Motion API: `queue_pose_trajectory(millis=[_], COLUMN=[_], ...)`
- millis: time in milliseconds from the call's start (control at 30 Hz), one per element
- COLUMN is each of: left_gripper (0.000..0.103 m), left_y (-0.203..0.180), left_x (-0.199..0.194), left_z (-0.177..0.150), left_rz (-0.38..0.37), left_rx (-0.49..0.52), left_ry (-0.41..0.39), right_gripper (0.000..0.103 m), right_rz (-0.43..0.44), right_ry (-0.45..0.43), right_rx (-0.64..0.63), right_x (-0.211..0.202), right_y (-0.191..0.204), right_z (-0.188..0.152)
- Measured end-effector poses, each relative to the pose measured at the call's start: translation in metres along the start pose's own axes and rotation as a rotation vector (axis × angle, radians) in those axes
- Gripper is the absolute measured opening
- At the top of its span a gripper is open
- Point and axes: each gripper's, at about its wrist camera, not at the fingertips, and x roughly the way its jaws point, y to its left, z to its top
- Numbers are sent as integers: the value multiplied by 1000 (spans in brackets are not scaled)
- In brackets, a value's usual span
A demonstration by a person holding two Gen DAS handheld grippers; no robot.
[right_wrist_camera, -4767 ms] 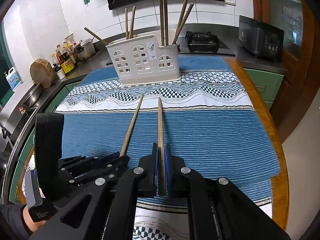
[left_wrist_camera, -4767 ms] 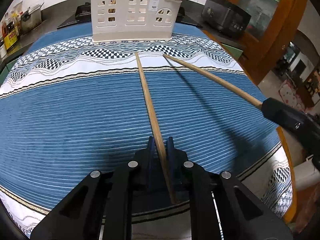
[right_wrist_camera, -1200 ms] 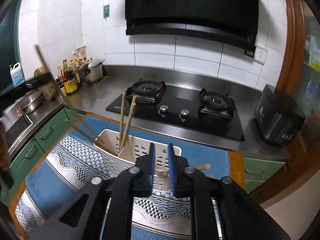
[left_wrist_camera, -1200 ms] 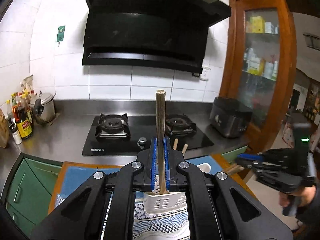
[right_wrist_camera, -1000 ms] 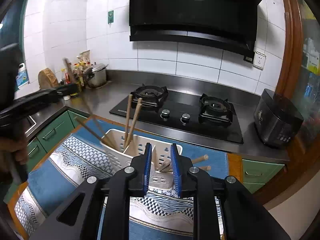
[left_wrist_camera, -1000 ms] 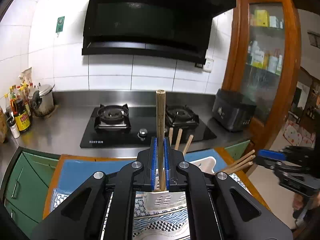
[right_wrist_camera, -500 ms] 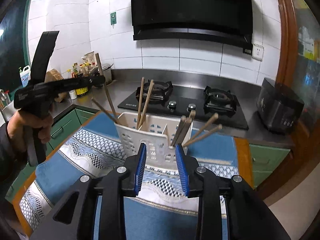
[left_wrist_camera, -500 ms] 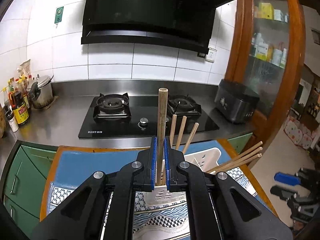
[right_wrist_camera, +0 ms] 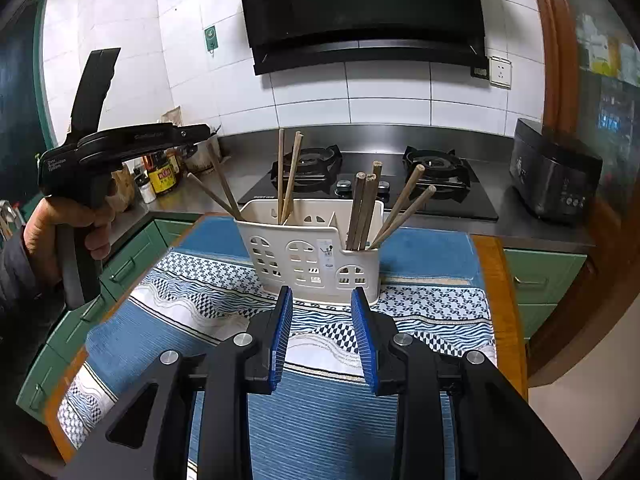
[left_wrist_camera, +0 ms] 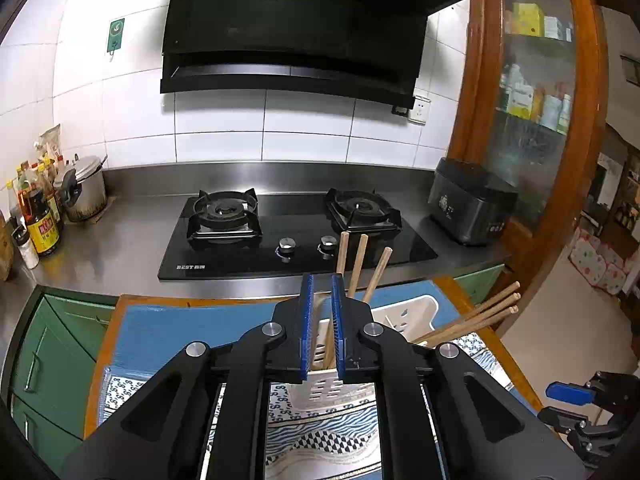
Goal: Organize utensils
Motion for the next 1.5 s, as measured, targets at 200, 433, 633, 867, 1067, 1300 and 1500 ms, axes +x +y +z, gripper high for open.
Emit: queue_pose_trajectory(millis=[200,433,633,867,1067,1300,1500], left_gripper=[19,43,65,89,98,98,98], left_y=[-2,-16,-24,-30,-33,-36,-44], left_x=[-21,-51,-72,-91,-102,-110,-117], left_z=[-3,-32,-67,-102,-122,-138,-146], left_rz=[-5,-18,24,81,123,153,193], left_rx=[-6,3,-12,-11,-16,-22,11], left_ry=[-19,-16,-9,2,8,29,30], right_gripper=[35,37,44,45,45,46,67], right_rz=[-2,-12,-26,-44,-38,-48,-63], right_ry=[-8,-7,4,25,45,46,24], right_rx=[3,3,-7,-13,8,10,6], right_x=[-7,-12,-14,-14,-15,-19,-28], right_y=[4,12,19,25,25,27,30], right_z=[-5,-16,-26,-37,-47,-53,-55])
